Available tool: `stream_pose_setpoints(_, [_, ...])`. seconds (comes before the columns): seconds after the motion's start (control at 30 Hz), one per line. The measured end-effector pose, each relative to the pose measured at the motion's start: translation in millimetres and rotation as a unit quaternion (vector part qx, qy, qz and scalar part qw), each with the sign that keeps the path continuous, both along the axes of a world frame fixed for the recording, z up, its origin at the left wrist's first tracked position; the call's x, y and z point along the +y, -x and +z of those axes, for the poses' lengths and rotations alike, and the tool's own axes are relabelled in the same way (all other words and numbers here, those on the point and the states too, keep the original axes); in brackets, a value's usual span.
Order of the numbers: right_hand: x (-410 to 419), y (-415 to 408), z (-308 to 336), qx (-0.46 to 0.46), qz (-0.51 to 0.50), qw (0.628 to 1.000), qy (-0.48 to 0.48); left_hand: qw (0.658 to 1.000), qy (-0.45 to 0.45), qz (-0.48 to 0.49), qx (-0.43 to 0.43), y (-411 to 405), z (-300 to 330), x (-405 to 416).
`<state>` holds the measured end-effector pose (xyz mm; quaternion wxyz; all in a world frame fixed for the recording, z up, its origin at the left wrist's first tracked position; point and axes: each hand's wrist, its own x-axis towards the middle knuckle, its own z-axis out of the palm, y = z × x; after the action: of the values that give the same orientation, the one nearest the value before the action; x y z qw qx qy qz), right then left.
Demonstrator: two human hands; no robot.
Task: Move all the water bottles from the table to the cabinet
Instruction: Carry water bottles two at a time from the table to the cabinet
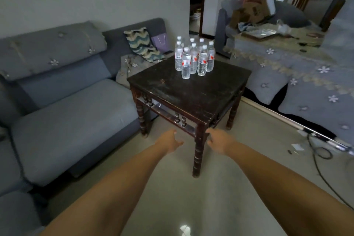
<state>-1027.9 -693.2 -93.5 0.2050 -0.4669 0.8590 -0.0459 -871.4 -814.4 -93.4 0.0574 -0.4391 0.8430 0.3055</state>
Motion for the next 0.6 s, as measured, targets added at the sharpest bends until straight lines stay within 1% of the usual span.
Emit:
stream_pose_setpoints(0.13, [-59.6, 44.0, -1.3, 0.0, -0.011, 1.0, -0.008, 1.0, -0.01, -0.001, 0.026, 47.9, 5.4, -68.7])
stream_pose_setpoints(0.3, [-124.5, 114.6, -7.3, -0.014, -0.034, 0.999, -0.02, 0.999, -0.017, -0.022, 0.022, 120.4, -5.0, -134.3])
stream_pose_setpoints(0.6, [-257.1, 263.0, -5.3, -0.018, -0.014, 1.0, -0.01, 0.998, -0.019, 0.018, 0.05, 260.4, -9.6, -267.7])
